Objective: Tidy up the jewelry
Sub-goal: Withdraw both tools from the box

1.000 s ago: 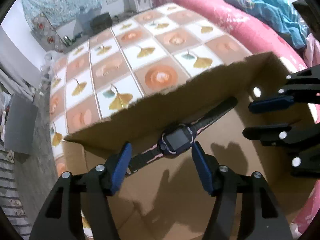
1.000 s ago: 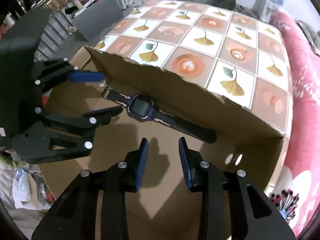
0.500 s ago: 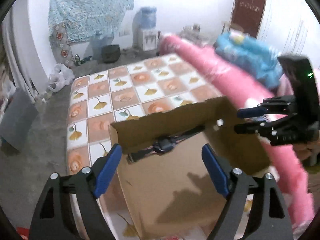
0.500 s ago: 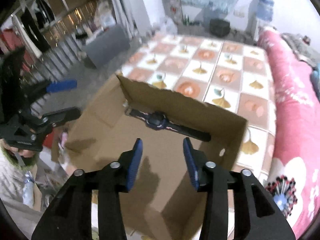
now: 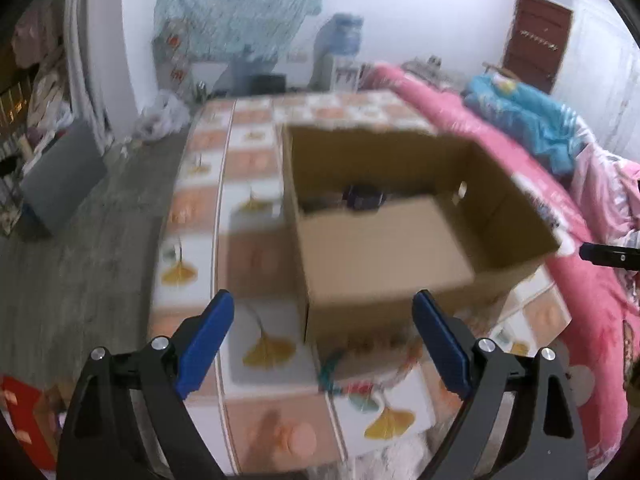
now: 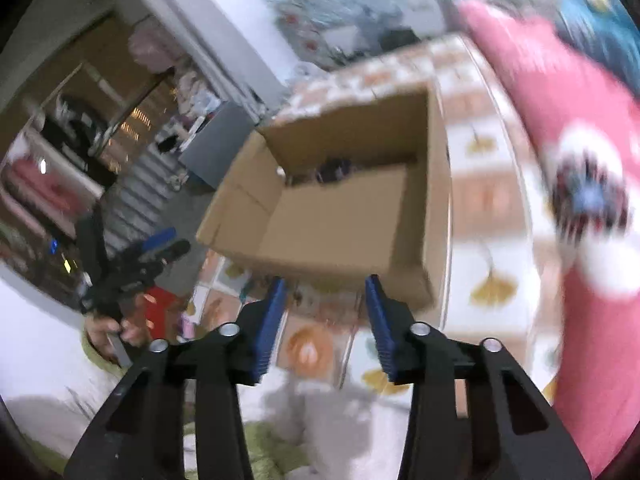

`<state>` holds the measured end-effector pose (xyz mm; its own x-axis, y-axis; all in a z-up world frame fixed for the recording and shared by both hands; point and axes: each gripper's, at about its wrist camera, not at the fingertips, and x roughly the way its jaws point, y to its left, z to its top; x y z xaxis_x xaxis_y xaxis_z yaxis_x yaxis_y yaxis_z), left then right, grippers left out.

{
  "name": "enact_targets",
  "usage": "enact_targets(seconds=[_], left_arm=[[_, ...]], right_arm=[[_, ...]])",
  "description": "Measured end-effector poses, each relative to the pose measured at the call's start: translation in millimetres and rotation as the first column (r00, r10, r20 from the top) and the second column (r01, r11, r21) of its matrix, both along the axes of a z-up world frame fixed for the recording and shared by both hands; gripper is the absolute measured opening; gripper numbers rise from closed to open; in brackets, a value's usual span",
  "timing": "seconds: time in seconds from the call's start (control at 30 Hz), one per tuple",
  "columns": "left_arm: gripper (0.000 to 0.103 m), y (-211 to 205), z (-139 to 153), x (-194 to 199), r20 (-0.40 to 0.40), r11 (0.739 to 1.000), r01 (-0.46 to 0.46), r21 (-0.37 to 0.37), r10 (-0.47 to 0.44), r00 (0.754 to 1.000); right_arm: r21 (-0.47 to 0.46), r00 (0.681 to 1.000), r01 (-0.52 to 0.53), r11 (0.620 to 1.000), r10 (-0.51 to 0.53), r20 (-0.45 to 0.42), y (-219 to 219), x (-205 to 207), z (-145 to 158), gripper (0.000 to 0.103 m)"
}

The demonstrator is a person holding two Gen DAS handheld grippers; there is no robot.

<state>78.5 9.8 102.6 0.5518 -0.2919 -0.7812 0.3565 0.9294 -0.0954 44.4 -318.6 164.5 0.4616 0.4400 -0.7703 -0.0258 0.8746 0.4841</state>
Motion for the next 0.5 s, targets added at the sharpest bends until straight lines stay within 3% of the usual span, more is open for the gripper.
enact_targets(seconds=[0.07,0.17,0.3,0.5], left_arm=[[0.089,-1,-20,-2,-0.058,1.000,-0.012,-0.003,0.011,0.998],[0.089,-6,-41,1,-0.103,1.000,-0.022,0.014,0.023,0.994],[0.089,-9,-53,9,-0.089,0.996,-0.054,0.066,0.060,0.994],[0.089,-8,-57,33,-0.103,0.994,-0.106,0.023,0.108,0.989]], right_arm=[[0.021,0.998,0.036,0.999,-0.035,-0.053,1,-6,-20,0.029],[0.059,0.993,0.075,0.995,-0.069,-0.097,2,-5,-44,0.027],[0.099,0.987,0.119,0.988,-0.106,-0.124,3,4,-53,0.027],[0.179,0.982,0.174,0.968,-0.155,-0.112,-12,35,-63,0.028]])
